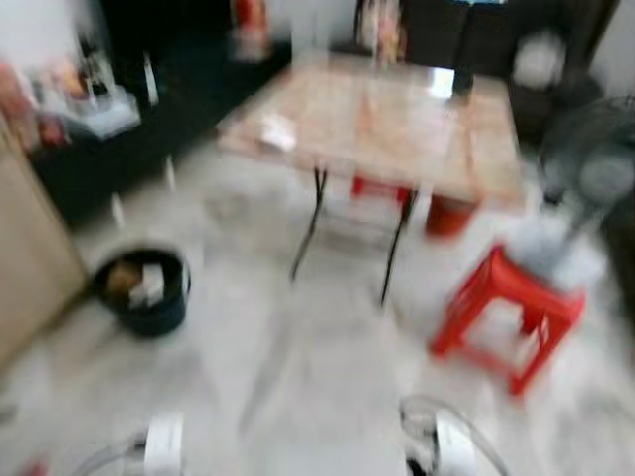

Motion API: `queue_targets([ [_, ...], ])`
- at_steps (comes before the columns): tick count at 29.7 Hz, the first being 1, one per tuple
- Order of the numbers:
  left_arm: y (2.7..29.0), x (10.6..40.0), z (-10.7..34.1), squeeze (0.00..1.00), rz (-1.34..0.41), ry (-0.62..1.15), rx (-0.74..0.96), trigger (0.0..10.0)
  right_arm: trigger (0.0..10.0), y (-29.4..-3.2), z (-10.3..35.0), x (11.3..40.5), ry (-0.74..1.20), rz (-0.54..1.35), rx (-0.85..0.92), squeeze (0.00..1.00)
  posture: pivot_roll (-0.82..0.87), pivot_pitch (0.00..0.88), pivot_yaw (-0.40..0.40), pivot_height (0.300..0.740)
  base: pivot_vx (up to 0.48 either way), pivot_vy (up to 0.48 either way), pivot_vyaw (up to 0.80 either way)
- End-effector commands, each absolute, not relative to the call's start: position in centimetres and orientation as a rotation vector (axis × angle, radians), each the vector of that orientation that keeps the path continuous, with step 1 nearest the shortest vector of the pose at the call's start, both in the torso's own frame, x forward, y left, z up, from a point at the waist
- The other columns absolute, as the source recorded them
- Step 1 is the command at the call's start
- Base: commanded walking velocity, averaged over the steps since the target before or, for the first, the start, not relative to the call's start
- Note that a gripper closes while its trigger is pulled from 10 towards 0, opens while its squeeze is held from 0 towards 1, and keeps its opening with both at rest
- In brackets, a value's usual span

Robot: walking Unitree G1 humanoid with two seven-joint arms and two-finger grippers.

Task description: Picking trash to rubbish bin

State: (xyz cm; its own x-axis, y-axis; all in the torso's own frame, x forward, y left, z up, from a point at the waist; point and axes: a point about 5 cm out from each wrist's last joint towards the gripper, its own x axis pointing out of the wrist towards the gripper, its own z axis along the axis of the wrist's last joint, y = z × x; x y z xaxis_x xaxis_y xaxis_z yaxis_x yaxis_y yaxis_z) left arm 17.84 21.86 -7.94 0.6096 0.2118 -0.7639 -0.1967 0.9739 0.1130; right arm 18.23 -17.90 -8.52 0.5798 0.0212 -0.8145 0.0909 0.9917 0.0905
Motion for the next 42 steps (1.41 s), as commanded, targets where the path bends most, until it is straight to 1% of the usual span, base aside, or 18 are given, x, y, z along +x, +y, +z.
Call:
queue_targets([
  [1, 21.4, 18.4, -7.8, 0.0, 0.227, 0.876, 0.015, 10.0, 10.0, -18.6, -8.2, 18.8, 0.937, -0.053, 0.098, 0.0, -0.03, 0.0, -0.071, 0.74, 0.289, 0.0, 0.43],
  [6, 21.2, 18.5, -7.8, 0.0, 0.226, 0.875, 0.013, 10.0, 10.0, -18.2, -7.7, 19.8, 0.913, -0.029, 0.089, 0.0, -0.02, 0.0, -0.072, 0.74, 0.292, 0.0, 0.47],
  [8, 21.1, 18.6, -7.7, 0.0, 0.223, 0.873, 0.013, 10.0, 10.0, -17.7, -7.5, 20.2, 0.91, -0.01, 0.084, 0.0, -0.02, 0.0, -0.072, 0.74, 0.292, 0.0, 0.0],
  [15, 21.1, 18.7, -7.7, 0.0, 0.224, 0.871, 0.014, 10.0, 10.0, -17.6, -7.4, 20.4, 0.894, 0.004, 0.061, 0.0, -0.01, 0.0, -0.074, 0.74, 0.293, 0.0, 0.13],
  [26, 21.6, 18.1, -7.9, 0.0, 0.242, 0.882, 0.017, 10.0, 10.0, -18.0, -7.8, 19.6, 0.921, -0.006, 0.042, 0.0, -0.01, 0.0, -0.075, 0.74, 0.293, 0.0, 0.79],
  [39, 21.7, 18.1, -7.9, 0.0, 0.253, 0.879, 0.015, 10.0, 10.0, -17.6, -7.7, 20.0, 0.913, 0.011, 0.029, 0.0, -0.01, 0.0, -0.077, 0.74, 0.293, 0.0, 0.79],
  [42, 21.7, 18.1, -7.9, 0.0, 0.255, 0.878, 0.014, 10.0, 10.0, -17.6, -7.7, 20.0, 0.917, 0.014, 0.029, 0.0, -0.01, 0.0, -0.077, 0.74, 0.292, 0.0, 0.21],
])
